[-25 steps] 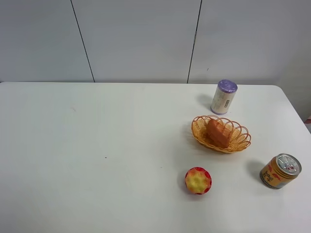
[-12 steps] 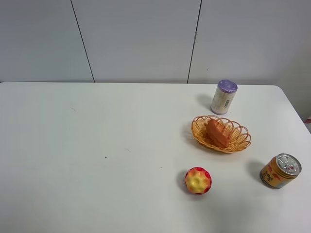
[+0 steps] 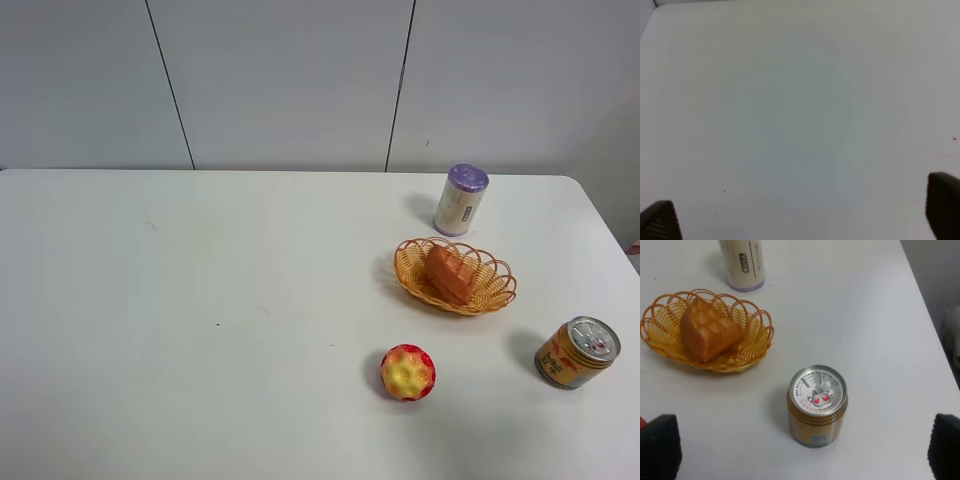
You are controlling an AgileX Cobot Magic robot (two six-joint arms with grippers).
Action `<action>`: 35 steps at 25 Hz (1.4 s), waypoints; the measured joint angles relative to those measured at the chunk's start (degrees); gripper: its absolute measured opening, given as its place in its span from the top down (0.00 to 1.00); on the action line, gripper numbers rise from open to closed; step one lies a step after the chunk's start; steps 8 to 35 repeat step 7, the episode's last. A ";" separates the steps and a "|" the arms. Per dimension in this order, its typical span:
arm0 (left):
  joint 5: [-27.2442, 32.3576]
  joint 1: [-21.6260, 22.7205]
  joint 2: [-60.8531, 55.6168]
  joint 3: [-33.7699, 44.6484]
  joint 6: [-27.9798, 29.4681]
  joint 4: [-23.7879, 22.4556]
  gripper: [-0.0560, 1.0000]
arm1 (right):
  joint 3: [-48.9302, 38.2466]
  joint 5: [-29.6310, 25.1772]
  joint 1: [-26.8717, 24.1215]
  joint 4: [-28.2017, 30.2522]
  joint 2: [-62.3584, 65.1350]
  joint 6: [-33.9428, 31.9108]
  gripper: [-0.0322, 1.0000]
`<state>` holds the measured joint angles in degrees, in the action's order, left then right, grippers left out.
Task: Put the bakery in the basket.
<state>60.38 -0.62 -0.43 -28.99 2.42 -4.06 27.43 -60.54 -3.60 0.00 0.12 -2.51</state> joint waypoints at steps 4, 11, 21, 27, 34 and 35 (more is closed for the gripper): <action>0.00 0.00 0.00 0.00 0.00 0.00 0.00 | 0.00 0.00 0.00 0.00 0.00 0.00 0.01; 0.00 0.00 0.00 0.00 0.00 0.00 0.00 | 0.00 0.00 0.00 0.00 0.00 0.00 0.01; 0.00 0.00 0.00 0.00 0.00 0.00 0.00 | 0.00 0.00 0.00 0.00 0.00 0.00 0.01; 0.00 0.00 0.00 0.00 0.00 0.00 0.00 | 0.00 0.00 0.00 0.00 0.00 0.00 0.01; 0.00 0.00 0.00 0.00 0.00 0.00 0.00 | 0.00 0.00 0.00 0.00 0.00 0.00 0.01; 0.00 0.00 0.00 0.00 0.00 0.00 0.00 | 0.00 0.00 0.00 0.00 0.00 0.00 0.01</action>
